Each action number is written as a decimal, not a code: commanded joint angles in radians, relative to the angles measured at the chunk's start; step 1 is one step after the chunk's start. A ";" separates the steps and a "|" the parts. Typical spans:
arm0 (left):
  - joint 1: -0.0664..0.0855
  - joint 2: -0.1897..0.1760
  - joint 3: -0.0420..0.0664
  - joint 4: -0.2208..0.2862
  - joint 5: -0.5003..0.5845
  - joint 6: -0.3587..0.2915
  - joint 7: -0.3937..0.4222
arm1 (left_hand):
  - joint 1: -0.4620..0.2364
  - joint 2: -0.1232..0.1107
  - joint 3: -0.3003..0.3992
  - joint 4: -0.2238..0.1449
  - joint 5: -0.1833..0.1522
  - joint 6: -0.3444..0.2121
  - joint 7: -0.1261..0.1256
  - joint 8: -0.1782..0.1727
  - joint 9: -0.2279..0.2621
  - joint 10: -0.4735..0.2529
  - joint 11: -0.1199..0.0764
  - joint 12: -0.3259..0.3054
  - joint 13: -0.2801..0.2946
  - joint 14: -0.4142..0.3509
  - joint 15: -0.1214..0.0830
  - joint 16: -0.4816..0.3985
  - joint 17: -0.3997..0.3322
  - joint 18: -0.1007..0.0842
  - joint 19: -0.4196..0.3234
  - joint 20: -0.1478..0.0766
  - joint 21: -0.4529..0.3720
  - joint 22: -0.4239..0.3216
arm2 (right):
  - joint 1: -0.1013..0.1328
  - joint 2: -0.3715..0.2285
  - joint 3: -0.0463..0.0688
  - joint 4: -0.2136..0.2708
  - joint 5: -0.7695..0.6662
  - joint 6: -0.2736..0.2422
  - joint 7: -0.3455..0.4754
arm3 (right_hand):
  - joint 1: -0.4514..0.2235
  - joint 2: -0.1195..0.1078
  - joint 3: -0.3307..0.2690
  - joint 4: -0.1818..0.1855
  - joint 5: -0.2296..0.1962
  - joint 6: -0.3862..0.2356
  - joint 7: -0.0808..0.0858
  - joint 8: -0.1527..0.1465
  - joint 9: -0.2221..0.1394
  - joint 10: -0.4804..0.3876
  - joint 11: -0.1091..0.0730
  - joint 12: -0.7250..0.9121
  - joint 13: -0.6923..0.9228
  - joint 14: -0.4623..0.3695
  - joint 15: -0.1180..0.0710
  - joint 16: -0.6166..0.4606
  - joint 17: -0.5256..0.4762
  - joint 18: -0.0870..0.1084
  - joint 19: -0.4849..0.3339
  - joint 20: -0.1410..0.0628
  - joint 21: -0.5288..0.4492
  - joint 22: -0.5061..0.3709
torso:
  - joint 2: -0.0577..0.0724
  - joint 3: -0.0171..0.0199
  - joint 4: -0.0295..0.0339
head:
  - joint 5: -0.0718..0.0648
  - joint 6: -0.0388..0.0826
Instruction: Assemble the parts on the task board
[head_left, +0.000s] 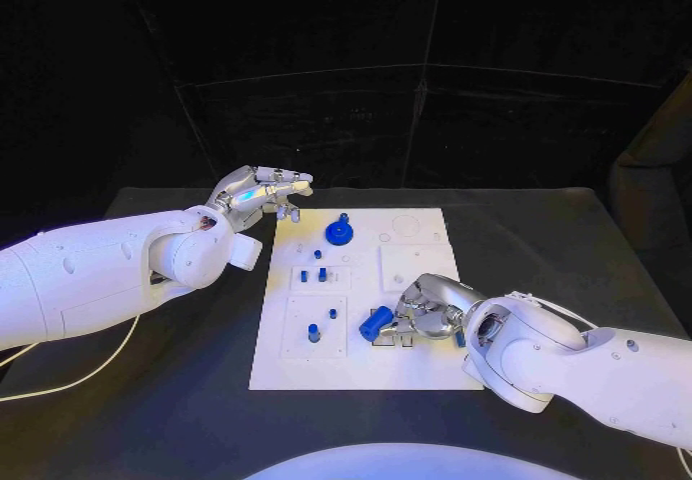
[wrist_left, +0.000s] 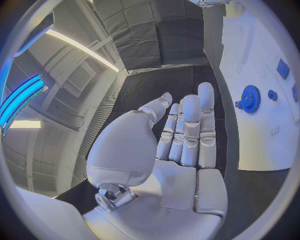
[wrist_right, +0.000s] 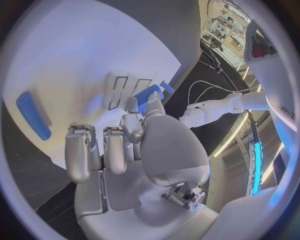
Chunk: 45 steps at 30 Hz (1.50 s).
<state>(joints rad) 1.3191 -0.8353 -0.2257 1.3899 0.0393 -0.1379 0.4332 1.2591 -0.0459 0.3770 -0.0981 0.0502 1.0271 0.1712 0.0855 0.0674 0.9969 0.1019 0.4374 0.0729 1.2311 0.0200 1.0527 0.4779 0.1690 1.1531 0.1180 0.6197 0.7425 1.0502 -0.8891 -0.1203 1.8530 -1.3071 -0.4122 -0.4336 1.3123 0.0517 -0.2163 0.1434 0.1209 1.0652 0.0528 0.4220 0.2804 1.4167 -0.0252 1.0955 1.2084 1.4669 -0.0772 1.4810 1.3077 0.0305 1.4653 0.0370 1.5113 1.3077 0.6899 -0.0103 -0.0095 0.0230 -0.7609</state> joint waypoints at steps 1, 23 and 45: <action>0.001 0.000 0.001 0.001 -0.001 0.011 0.001 | -0.001 0.002 -0.004 0.001 0.005 -0.005 0.001 -0.003 -0.001 -0.008 0.000 0.006 -0.001 -0.005 -0.001 -0.001 0.000 0.013 0.002 0.003 -0.004 -0.002 | 0.001 -0.005 0.000 -0.003 -0.019 0.006 -0.018 | -0.012 -0.004 -0.009 -0.001 0.005 -0.014 0.005 -0.012 -0.003 0.001 0.007 -0.005 -0.002 0.069 -0.003 -0.002 0.086 -0.007 0.042 -0.005 -0.003 0.190 | 0.000 -0.0002 -0.0004 | 0.000 0.003; 0.001 0.000 0.001 -0.003 -0.001 0.012 -0.002 | -0.001 0.002 -0.006 0.002 0.005 -0.005 0.001 -0.003 -0.001 -0.009 0.000 0.007 -0.001 -0.005 -0.001 -0.001 -0.001 0.013 0.003 0.003 -0.005 -0.002 | 0.002 -0.084 0.000 0.024 -0.020 -0.095 0.450 | 0.237 0.011 0.090 -0.186 0.109 -0.127 0.069 -0.156 -0.061 -0.028 0.057 0.036 0.044 0.065 0.037 -0.014 0.072 0.007 0.001 0.030 -0.044 0.147 | 0.000 -0.0002 0.0001 | -0.001 0.007; 0.001 0.009 0.000 -0.006 -0.001 0.013 -0.003 | 0.001 0.003 -0.006 0.001 0.006 -0.006 0.000 -0.003 0.000 -0.009 0.000 0.007 -0.001 -0.006 -0.001 -0.002 -0.003 0.014 0.003 0.003 -0.006 -0.003 | 0.005 -0.013 0.001 0.009 -0.437 0.126 0.313 | 0.153 -0.103 0.235 -0.239 0.109 -0.271 -0.009 -0.354 -0.138 -0.016 -0.018 0.115 0.093 0.077 -0.018 0.018 0.140 0.011 -0.010 -0.014 -0.058 0.137 | 0.001 -0.0012 -0.0001 | 0.009 0.007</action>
<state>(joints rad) 1.3189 -0.8282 -0.2263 1.3833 0.0392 -0.1361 0.4274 1.2591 -0.0460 0.3771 -0.0981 0.0502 1.0272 0.1712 0.0855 0.0674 0.9970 0.1019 0.4419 0.0732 1.2311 0.0200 1.0527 0.4758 0.1689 1.1530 0.1180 0.6198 0.7405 1.0531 -0.9037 -0.1199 1.8611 -1.6375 -0.3570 -0.0616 1.4606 -0.0263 -0.0009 -0.0972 0.2242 0.8028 0.0466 0.0719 0.1451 1.3845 -0.0186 1.1606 1.2211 1.4668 -0.0883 1.4958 1.3074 0.0305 1.4558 0.0276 1.4519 1.3075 0.6911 -0.0113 -0.0083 0.0302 -0.7536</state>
